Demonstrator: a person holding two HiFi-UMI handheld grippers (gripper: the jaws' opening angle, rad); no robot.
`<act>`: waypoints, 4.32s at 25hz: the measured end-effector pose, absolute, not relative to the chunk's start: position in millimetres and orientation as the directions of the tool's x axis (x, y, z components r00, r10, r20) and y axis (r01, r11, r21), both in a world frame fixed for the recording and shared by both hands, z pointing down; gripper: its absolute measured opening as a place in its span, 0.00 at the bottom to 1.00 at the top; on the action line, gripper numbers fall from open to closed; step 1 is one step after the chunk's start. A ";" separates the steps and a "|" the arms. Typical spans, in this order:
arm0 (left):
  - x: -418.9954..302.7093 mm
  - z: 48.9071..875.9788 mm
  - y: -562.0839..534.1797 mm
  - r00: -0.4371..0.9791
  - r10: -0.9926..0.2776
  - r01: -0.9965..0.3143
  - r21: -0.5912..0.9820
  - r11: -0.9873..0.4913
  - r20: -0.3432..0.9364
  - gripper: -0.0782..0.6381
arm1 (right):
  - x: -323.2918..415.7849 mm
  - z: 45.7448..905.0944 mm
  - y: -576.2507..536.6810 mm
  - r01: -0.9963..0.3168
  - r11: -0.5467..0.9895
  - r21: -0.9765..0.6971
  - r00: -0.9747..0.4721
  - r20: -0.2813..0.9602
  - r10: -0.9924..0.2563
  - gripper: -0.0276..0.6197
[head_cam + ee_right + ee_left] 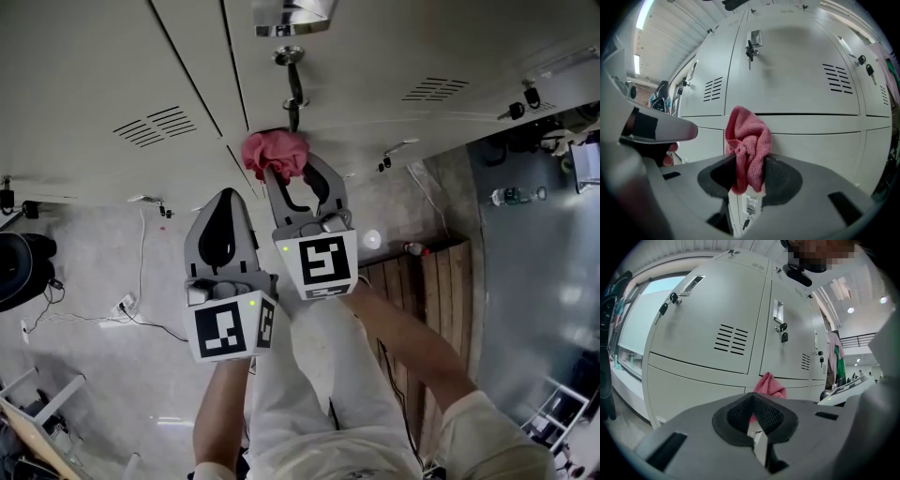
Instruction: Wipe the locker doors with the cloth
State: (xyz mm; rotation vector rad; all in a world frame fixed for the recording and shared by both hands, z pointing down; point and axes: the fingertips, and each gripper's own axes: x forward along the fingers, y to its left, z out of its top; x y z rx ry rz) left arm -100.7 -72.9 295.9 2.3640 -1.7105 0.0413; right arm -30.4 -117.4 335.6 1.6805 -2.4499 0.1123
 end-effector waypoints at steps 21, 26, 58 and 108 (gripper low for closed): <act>-51.8 294.1 -73.6 0.335 -0.928 -0.936 0.166 -0.309 0.162 0.11 | 48.4 338.6 -122.1 -0.949 0.309 0.066 -0.290 0.203 -0.935 0.27; -37.1 296.0 -74.1 0.331 -0.930 -0.937 0.168 -0.305 0.161 0.11 | 75.9 339.2 -123.8 -0.957 0.282 0.063 -0.265 0.199 -0.944 0.27; -9.5 301.0 -58.3 0.314 -0.929 -0.947 0.133 -0.292 0.195 0.11 | 197.0 365.8 -128.5 -0.987 0.115 0.109 -0.089 0.220 -0.971 0.27; -77.7 320.8 -46.9 0.340 -0.919 -0.935 0.174 -0.308 0.201 0.11 | 94.4 420.8 -125.5 -0.992 0.086 0.090 -0.053 0.318 -0.947 0.27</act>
